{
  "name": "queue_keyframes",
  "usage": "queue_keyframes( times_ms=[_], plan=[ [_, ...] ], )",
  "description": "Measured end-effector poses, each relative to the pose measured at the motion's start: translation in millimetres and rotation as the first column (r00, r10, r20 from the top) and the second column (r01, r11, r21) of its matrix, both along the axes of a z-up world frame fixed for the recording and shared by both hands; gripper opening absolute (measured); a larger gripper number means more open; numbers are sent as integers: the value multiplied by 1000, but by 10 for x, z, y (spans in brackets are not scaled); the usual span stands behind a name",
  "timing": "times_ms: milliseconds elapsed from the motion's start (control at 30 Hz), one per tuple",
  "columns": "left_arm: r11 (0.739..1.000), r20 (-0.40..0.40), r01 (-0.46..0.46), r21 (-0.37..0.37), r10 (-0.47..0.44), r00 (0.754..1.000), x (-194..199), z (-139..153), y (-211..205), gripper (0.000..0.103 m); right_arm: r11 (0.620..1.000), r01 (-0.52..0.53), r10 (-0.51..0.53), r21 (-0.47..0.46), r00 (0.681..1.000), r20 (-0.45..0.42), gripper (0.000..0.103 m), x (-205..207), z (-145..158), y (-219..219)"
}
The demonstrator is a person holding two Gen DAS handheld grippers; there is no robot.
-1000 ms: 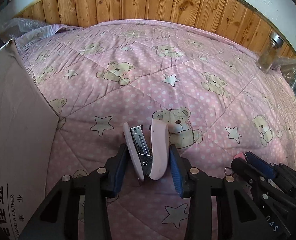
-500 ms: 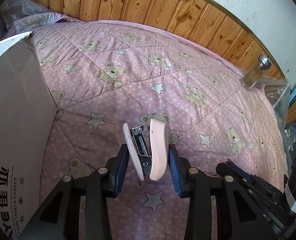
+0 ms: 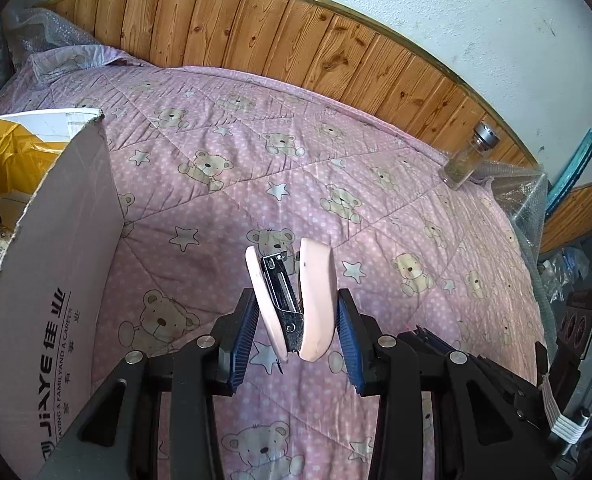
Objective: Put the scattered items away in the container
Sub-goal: 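Carry the stapler in left tool while right tool carries the binder clip to the box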
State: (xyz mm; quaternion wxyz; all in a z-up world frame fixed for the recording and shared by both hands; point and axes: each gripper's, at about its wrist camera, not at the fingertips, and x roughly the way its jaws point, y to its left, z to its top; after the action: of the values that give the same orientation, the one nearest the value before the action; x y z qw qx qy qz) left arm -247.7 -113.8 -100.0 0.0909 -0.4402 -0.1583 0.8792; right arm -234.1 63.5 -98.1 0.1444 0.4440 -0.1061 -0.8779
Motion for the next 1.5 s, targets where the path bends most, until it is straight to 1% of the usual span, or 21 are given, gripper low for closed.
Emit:
queue_keyframes(
  times_ms=[333, 700, 1100, 1333, 1500],
  plan=[
    [999, -56, 18, 37, -16, 998, 565, 331, -145, 41, 999, -46, 47, 15, 998, -47, 20, 524, 342, -330],
    [998, -120, 7, 56, 0, 993, 1118, 679, -573, 41, 993, -114, 116, 27, 988, -106, 20, 959, 731, -817],
    [996, -138, -27, 88, 39, 990, 1573, 789, -1038, 41, 982, -180, 186, 57, 971, -152, 20, 1253, 992, -1277],
    [993, -157, -54, 102, 70, 985, 1713, 864, -1274, 41, 974, -217, 226, 73, 959, -171, 20, 1355, 1104, -1504],
    [990, -150, -84, 109, 100, 984, 1782, 839, -1461, 41, 968, -238, 248, 80, 952, -177, 20, 1383, 1141, -1635]
  ],
)
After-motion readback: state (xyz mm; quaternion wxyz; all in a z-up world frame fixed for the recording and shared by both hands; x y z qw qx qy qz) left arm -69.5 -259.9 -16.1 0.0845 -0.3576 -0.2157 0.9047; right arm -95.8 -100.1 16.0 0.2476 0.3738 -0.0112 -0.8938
